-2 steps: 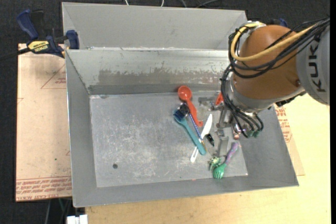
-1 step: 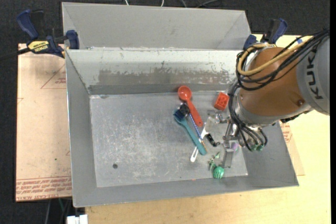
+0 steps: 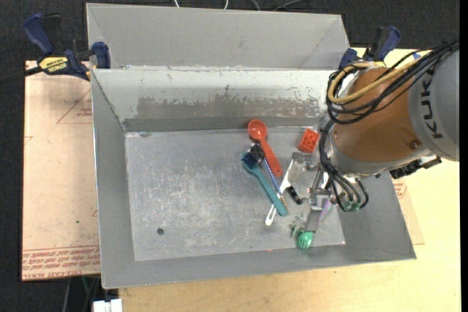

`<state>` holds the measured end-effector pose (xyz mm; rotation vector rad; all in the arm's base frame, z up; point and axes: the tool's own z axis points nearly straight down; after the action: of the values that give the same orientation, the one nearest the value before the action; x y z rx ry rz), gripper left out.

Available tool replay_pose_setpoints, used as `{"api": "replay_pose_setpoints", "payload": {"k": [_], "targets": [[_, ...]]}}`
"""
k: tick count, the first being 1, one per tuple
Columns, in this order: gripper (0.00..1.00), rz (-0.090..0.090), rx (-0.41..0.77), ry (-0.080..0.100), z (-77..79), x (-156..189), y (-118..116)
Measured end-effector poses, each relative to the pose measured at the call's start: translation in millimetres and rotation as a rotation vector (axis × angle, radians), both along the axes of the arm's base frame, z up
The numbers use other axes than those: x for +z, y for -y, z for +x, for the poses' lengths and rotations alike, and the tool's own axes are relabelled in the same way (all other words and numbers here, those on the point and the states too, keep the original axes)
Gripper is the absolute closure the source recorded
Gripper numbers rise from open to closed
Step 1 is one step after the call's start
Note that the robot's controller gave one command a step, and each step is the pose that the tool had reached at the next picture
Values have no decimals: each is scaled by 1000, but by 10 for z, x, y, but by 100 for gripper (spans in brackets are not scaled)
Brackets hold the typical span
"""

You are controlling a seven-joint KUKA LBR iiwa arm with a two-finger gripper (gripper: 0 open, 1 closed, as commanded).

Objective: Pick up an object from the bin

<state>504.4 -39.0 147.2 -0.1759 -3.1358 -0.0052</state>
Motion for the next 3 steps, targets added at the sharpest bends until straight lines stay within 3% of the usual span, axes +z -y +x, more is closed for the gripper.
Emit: {"api": "replay_pose_setpoints", "payload": {"k": [1, 2, 3], "targets": [[0, 0, 97, 3, 230, -219, 83], [0, 1, 311, 4, 277, -348, 117], [0, 1, 122, 4, 171, -496, 240]]}}
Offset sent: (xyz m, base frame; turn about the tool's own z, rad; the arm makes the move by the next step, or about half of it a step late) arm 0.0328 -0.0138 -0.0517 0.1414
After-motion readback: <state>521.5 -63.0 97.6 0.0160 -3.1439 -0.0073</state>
